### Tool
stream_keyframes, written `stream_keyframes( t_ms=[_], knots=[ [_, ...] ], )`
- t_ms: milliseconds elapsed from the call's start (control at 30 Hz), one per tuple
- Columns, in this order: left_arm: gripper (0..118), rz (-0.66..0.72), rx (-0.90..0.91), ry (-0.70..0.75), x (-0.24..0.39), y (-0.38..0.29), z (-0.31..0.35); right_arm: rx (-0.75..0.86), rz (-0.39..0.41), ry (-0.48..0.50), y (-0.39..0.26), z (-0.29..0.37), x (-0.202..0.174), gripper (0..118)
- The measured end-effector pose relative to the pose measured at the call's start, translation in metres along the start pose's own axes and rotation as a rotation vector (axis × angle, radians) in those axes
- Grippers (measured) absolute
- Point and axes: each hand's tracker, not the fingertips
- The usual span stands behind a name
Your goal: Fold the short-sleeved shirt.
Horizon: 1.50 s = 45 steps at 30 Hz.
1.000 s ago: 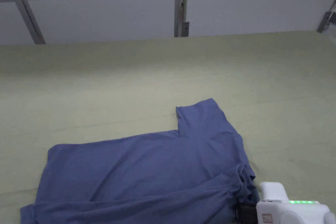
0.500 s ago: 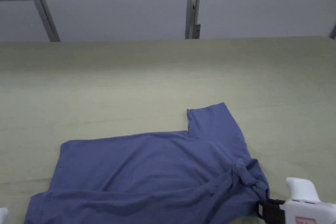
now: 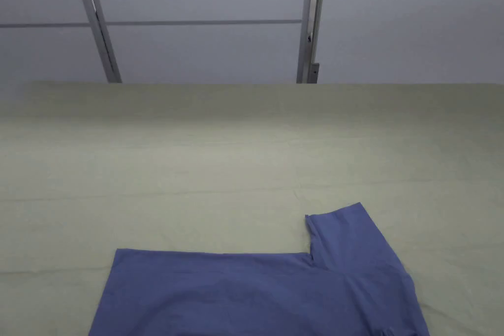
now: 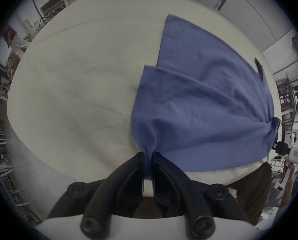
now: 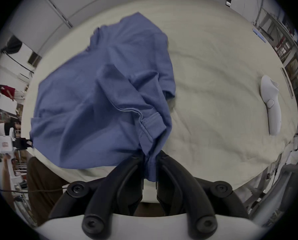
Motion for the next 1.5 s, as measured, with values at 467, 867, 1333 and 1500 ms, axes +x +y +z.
stream_keyframes(
  t_ms=[467, 867, 1333, 1500],
  knots=[
    [48, 0.113, 0.792, -0.373, 0.035, 0.004, 0.187, 0.777, -0.065, 0.156, 0.023, 0.172, -0.025, 21],
    [4, -0.015, 0.591, -0.315, 0.052, 0.116, 0.127, 0.762, -0.028, 0.158, 0.048, 0.136, -0.041, 12],
    [102, 0.06, 0.147, 0.056, 0.067, 0.24, -0.068, 0.585, -0.099, 0.105, 0.077, 0.058, -0.034, 12],
    [43, 0.018, 0.228, 0.053, 0.073, 0.23, -0.05, 0.486, -0.038, 0.023, 0.096, 0.032, -0.052, 43]
  ],
)
